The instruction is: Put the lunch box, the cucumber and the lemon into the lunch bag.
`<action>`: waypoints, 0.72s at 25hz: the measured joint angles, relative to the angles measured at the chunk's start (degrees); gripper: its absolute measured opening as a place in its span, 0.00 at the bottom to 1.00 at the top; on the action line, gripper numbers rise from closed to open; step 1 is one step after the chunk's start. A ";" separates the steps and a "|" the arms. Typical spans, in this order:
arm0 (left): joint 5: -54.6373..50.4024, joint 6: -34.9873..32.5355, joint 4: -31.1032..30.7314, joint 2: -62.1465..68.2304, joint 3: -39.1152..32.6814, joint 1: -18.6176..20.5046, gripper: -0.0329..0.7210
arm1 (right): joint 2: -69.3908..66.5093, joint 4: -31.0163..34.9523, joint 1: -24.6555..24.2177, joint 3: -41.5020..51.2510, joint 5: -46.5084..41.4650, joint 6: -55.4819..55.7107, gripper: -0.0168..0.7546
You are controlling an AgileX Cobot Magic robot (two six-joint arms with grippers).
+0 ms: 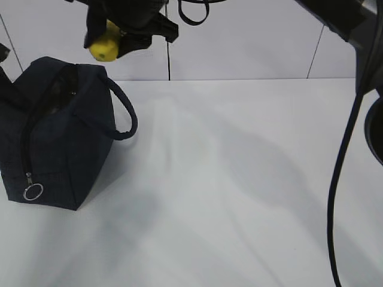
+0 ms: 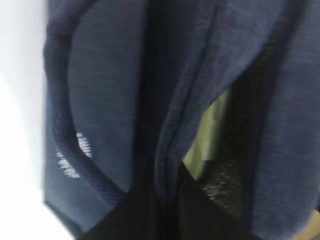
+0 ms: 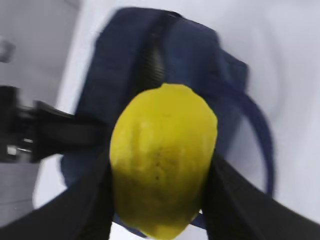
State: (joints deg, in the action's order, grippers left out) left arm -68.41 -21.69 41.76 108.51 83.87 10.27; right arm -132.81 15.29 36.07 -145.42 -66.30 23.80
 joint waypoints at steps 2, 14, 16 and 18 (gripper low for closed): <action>-0.25 -0.27 1.10 0.00 0.00 0.00 0.05 | 0.00 3.26 0.00 0.00 3.26 -0.29 0.50; -0.50 -1.80 5.27 0.00 0.00 0.00 0.05 | -10.75 23.61 0.00 0.00 10.71 -3.14 0.50; -0.50 -1.91 5.31 0.00 0.00 0.00 0.05 | -12.11 26.70 0.00 0.00 11.99 -4.70 0.50; -0.50 -2.02 5.41 0.00 0.00 0.00 0.05 | -12.88 29.19 0.00 0.00 12.71 -5.68 0.50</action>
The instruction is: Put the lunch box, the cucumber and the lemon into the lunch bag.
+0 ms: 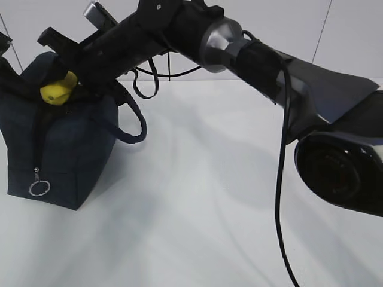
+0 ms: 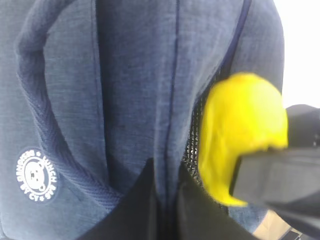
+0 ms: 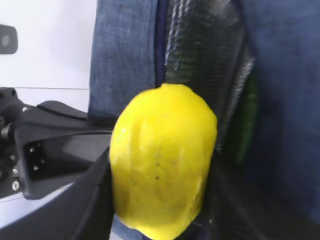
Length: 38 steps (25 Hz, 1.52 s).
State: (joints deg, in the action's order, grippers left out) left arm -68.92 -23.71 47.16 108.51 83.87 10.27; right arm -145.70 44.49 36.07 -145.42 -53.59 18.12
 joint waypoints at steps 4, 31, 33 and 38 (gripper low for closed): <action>0.00 -0.13 0.15 0.00 0.00 0.00 0.05 | -0.52 0.47 0.00 0.00 0.83 -0.50 0.50; -0.12 -0.40 -0.57 0.00 0.00 0.00 0.05 | -0.52 -3.30 -3.13 -2.78 -7.71 -1.28 0.60; -0.12 -0.40 -0.57 0.00 0.00 0.00 0.05 | -0.52 -3.43 -3.13 -2.78 -7.93 -1.41 0.61; -0.12 -0.40 -0.57 0.00 0.00 0.00 0.05 | -0.52 -3.43 -3.13 -2.78 -8.26 -1.41 0.75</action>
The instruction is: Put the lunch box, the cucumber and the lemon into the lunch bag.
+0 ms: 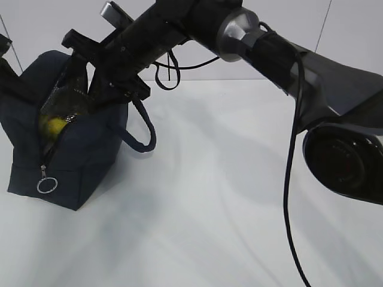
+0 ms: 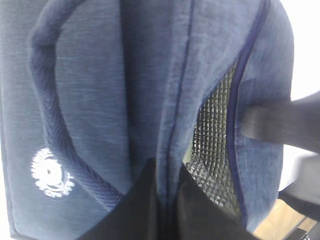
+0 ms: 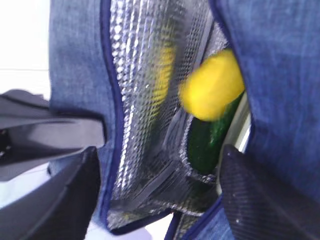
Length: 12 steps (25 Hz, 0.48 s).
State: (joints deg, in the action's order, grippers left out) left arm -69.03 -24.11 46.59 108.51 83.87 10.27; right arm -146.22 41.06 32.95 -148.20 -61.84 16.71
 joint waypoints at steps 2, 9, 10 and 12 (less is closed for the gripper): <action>0.00 0.00 0.00 0.00 0.00 0.00 0.05 | 0.00 0.40 0.00 0.00 -0.40 0.00 0.76; 0.00 0.00 -0.71 0.00 0.00 0.00 0.05 | 0.00 2.69 -0.86 -3.32 -3.71 -2.39 0.73; 0.00 0.00 -0.86 0.00 0.00 0.00 0.05 | 0.00 2.69 -1.08 -4.34 -4.16 -2.55 0.72; 0.00 0.00 -1.11 0.00 0.00 0.00 0.05 | 0.00 2.09 -1.32 -6.49 -6.08 -2.58 0.71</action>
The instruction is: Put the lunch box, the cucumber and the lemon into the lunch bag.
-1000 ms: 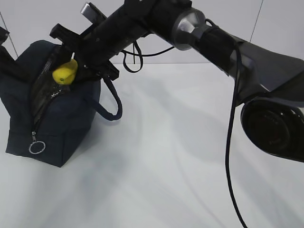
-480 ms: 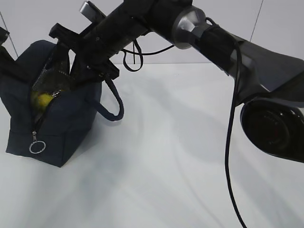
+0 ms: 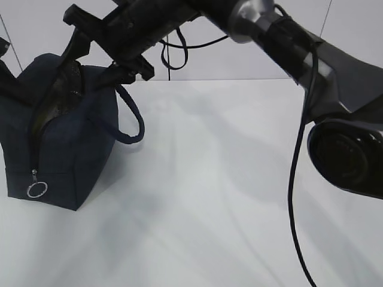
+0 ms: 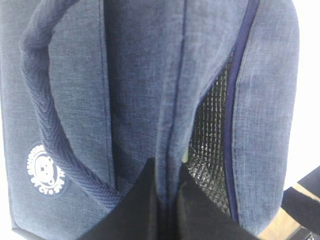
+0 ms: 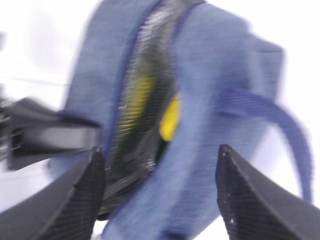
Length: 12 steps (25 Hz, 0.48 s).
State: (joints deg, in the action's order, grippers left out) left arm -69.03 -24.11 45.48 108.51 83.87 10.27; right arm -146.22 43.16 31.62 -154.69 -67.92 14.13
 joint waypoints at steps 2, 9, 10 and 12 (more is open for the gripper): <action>0.00 0.00 -0.04 0.00 0.00 0.00 0.05 | 0.00 -2.96 -0.18 -2.75 -2.21 0.00 0.71; 0.00 0.00 -0.13 0.00 0.00 0.00 0.05 | 0.00 -15.59 0.02 -6.30 -3.78 5.26 0.70; 0.00 0.00 -0.13 0.00 0.00 0.00 0.05 | 0.00 -16.40 0.02 -6.30 -3.82 5.73 0.70; 0.00 0.00 -0.13 0.00 0.00 0.00 0.05 | 0.00 -17.46 0.14 -6.30 -3.82 6.43 0.70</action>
State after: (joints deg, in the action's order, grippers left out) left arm -69.03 -24.11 45.35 108.51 83.87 10.27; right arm -146.22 25.70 31.77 -161.00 -71.74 20.56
